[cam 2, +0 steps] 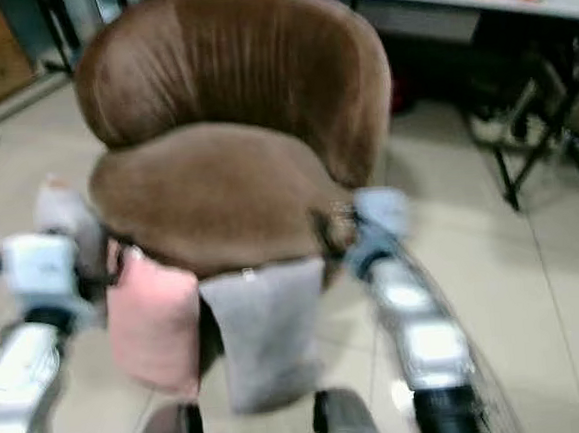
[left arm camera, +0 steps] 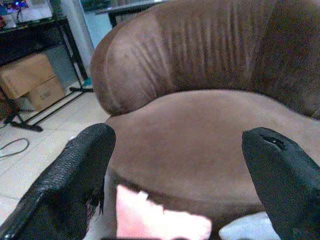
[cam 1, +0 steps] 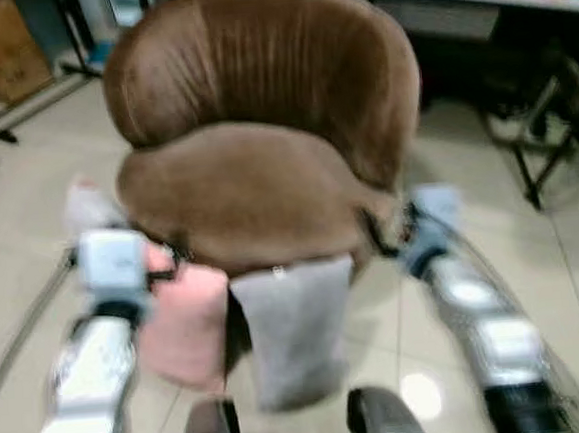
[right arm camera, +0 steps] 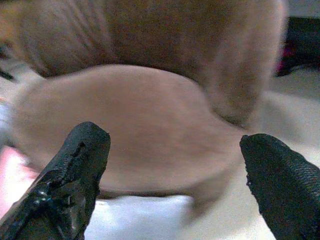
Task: Move the pillow to the sofa from floor
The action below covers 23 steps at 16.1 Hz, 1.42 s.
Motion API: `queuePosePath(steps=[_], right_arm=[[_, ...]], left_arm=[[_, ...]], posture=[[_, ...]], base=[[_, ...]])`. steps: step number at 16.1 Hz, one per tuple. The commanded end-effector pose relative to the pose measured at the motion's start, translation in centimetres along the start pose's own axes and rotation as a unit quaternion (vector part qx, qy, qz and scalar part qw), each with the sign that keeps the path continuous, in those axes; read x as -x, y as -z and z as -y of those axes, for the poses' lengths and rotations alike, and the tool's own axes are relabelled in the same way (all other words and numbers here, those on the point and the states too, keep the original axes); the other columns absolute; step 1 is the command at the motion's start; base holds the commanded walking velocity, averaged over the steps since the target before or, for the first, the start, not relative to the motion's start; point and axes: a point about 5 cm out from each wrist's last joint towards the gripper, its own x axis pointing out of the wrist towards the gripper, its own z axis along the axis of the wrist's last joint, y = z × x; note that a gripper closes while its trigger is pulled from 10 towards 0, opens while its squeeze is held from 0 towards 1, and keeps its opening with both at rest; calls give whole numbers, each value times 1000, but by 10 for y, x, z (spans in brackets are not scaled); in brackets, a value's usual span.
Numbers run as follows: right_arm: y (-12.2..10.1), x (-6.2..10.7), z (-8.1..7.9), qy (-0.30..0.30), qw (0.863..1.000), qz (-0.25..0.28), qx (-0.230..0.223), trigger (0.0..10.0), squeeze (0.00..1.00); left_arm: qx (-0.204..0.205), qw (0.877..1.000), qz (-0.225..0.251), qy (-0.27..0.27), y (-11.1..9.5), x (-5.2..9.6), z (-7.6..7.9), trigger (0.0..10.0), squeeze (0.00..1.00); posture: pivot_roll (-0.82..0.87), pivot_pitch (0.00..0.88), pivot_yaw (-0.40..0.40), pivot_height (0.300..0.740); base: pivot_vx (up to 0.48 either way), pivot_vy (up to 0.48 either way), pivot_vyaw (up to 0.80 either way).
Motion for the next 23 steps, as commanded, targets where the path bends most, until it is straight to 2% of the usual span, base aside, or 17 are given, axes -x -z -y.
queuePosePath(steps=[1,4,10,12,18,23], right_arm=[[-4,-4,-20,-41,999,5,-1,10000,0],[-4,-4,-18,-35,999,10,-25,10000,0],[-2,-3,-20,-45,999,10,-24,10000,0],[-3,-1,-18,-44,998,21,-42,10000,0],[-3,0,-17,-39,998,25,-52,10000,0],[-2,-4,-16,-33,999,15,-23,10000,0]], left_arm=[[-9,1000,-5,-14,1,2,-9,10000,0],[-11,1000,-3,-12,1,3,-9,10000,0],[-22,1000,2,-7,0,3,-8,10000,0],[-19,1000,5,-10,-1,2,-8,10000,0],[-20,1000,7,-12,0,3,-7,10000,0],[-19,1000,8,-11,1,4,-9,10000,0]], posture=[[-46,0,-62,615],[-44,0,-63,615],[-36,0,-63,610],[-36,0,-62,580],[-32,0,-66,525],[-31,0,-66,505]], base=[[289,0,800],[287,0,454],[229,0,0],[0,0,0],[0,0,0],[170,0,0]])
